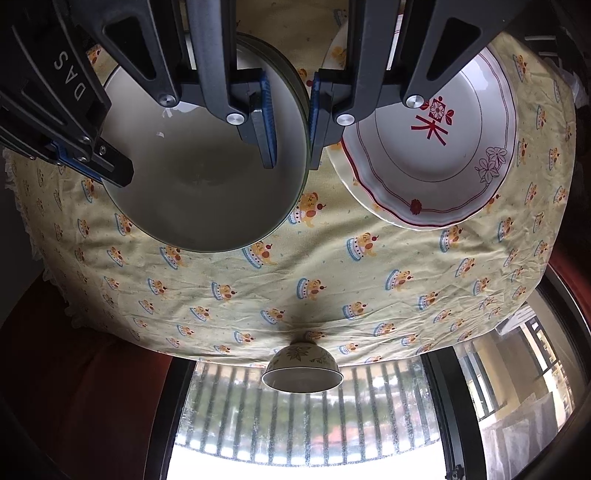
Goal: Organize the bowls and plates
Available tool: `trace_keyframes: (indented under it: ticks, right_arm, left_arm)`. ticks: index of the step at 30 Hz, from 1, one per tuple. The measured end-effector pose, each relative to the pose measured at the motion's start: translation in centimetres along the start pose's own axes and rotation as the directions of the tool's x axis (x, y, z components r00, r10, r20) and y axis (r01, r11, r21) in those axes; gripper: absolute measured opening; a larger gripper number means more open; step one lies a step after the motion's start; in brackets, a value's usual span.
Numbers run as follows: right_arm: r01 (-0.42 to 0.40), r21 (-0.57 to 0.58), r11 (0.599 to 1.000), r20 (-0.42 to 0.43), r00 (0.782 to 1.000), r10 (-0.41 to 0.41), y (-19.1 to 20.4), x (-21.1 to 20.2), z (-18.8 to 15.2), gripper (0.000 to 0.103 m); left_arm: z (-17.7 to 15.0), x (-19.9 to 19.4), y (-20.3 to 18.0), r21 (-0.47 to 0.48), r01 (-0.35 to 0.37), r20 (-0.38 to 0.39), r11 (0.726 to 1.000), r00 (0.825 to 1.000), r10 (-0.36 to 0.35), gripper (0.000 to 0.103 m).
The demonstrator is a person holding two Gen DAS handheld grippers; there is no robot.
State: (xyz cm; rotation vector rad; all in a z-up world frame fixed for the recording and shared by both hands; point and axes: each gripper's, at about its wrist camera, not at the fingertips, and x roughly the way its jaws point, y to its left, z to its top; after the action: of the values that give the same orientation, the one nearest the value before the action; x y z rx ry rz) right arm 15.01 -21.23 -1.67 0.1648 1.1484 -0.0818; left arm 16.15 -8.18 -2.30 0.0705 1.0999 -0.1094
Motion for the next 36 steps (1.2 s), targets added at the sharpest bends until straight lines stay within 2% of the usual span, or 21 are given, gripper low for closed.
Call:
trace_keyframes:
  ticks: [5,7,12,14,15,18,20,21,22,23,26,29,36]
  right_arm:
    - [-0.005,0.046,0.999,-0.026,1.000,0.006,0.0,1.3,-0.4,0.012]
    - [0.024,0.032,0.999,-0.010,1.000,-0.023,0.5,1.3,-0.6,0.012]
    - [0.060,0.053,0.997,0.025,0.998,-0.062,0.9,1.2,-0.9,0.015]
    - [0.062,0.062,0.996,0.027,0.998,-0.064,1.0,1.2,-0.9,0.017]
    - [0.065,0.060,0.996,0.026,0.997,-0.067,1.2,1.1,-0.9,0.017]
    - [0.054,0.075,0.996,0.010,0.998,-0.054,1.5,0.8,-1.1,0.027]
    - [0.050,0.094,0.994,0.030,0.998,-0.053,1.6,0.1,-1.2,0.050]
    - [0.051,0.092,0.994,0.055,0.997,-0.056,1.9,-0.5,-1.2,0.057]
    - [0.057,0.091,0.994,0.084,0.994,-0.064,2.1,-1.1,-1.1,0.068]
    - [0.064,0.089,0.994,0.109,0.991,-0.074,2.4,-1.7,-1.0,0.075]
    - [0.064,0.081,0.995,0.155,0.985,-0.076,3.3,-3.1,-0.6,0.082]
    - [0.055,0.084,0.995,0.190,0.979,-0.071,4.0,-4.1,-0.1,0.087]
    - [0.040,0.065,0.997,0.240,0.969,-0.055,5.3,-5.9,1.9,0.092]
  left_arm:
    - [0.0,0.6,0.0,0.050,-0.011,0.016,0.999,1.000,0.010,0.013]
    - [-0.2,1.2,0.3,0.042,0.006,-0.012,0.999,1.000,-0.005,0.013]
    - [-0.3,1.2,0.3,0.083,0.022,0.007,0.996,1.000,-0.023,0.013]
    - [-0.2,1.3,0.4,0.088,0.052,-0.014,0.995,0.999,-0.051,0.026]
    - [-0.2,1.3,0.5,0.090,0.077,-0.031,0.993,0.997,-0.074,0.029]
    - [0.0,0.9,0.7,0.093,0.097,-0.042,0.991,0.995,-0.093,0.036]
    - [0.3,0.2,1.0,0.096,0.117,-0.026,0.988,0.993,-0.115,0.046]
    - [0.4,-0.2,1.1,0.099,0.124,-0.016,0.987,0.992,-0.123,0.050]
    - [0.6,-0.6,1.3,0.102,0.131,-0.004,0.986,0.991,-0.131,0.060]
    - [0.8,-1.0,1.4,0.107,0.137,0.009,0.985,0.990,-0.139,0.066]
    - [1.4,-2.1,1.8,0.121,0.149,0.033,0.981,0.988,-0.154,0.076]
    - [2.0,-2.9,2.2,0.123,0.151,0.061,0.981,0.985,-0.160,0.082]
    - [3.9,-4.6,3.3,0.106,0.138,0.124,0.985,0.981,-0.151,0.085]
